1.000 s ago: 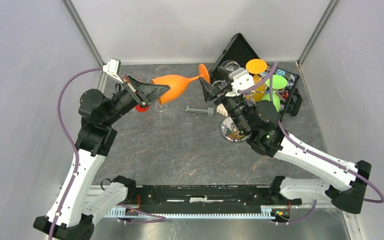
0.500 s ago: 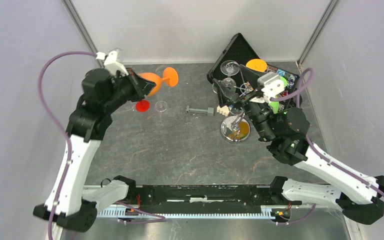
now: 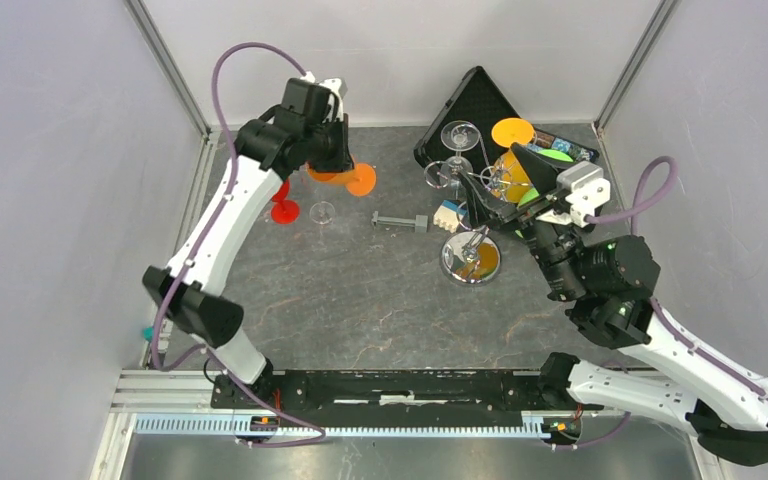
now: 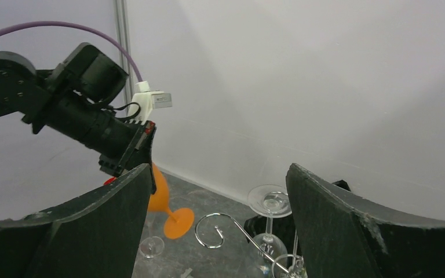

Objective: Take the wine glass off the wine glass rack

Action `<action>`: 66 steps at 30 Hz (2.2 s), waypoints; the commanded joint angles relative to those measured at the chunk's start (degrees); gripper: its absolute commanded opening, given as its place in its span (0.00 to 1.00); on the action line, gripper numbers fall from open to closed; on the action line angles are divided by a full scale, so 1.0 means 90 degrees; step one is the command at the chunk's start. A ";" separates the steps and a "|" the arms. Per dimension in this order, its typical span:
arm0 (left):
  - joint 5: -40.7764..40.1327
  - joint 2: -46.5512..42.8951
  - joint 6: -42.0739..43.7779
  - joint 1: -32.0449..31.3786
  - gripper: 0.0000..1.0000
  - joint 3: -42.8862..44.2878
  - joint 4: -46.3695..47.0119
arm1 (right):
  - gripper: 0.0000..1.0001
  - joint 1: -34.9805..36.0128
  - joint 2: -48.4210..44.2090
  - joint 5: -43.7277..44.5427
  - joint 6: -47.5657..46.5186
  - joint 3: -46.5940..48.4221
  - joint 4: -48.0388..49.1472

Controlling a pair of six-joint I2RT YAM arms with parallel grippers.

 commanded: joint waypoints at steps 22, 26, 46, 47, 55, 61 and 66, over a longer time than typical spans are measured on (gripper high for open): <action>-0.1017 0.3498 0.0516 -0.0290 0.04 0.2686 -0.1524 | 0.92 0.0033 -0.1173 0.1675 -0.0032 0.0740 -0.3078; -0.1114 0.3612 0.0532 -0.0293 0.10 0.2675 -0.1500 | 0.93 0.0033 -0.0952 0.2659 -0.0036 0.1325 -0.3915; -0.0781 0.2821 0.0858 -0.0294 0.57 0.2572 -0.0799 | 0.97 0.0028 0.0246 0.4164 0.0040 0.2718 -0.5111; -0.0678 0.2693 0.0859 -0.0291 0.60 0.2460 -0.0697 | 0.97 0.0027 0.0418 0.4246 0.0089 0.2924 -0.5239; -0.0094 0.1191 0.0840 -0.0251 0.84 0.1197 0.0146 | 0.98 -0.0003 0.1713 0.4911 0.0029 0.4354 -0.6352; 0.0049 -0.0451 0.0732 -0.0242 0.98 -0.0528 0.0903 | 0.97 -0.0196 0.1889 0.4743 -0.0447 0.4556 -0.6755; 0.0383 -0.1551 0.0501 -0.0250 1.00 -0.1544 0.1357 | 0.96 -0.1478 0.2418 0.3391 -0.0677 0.4704 -0.7531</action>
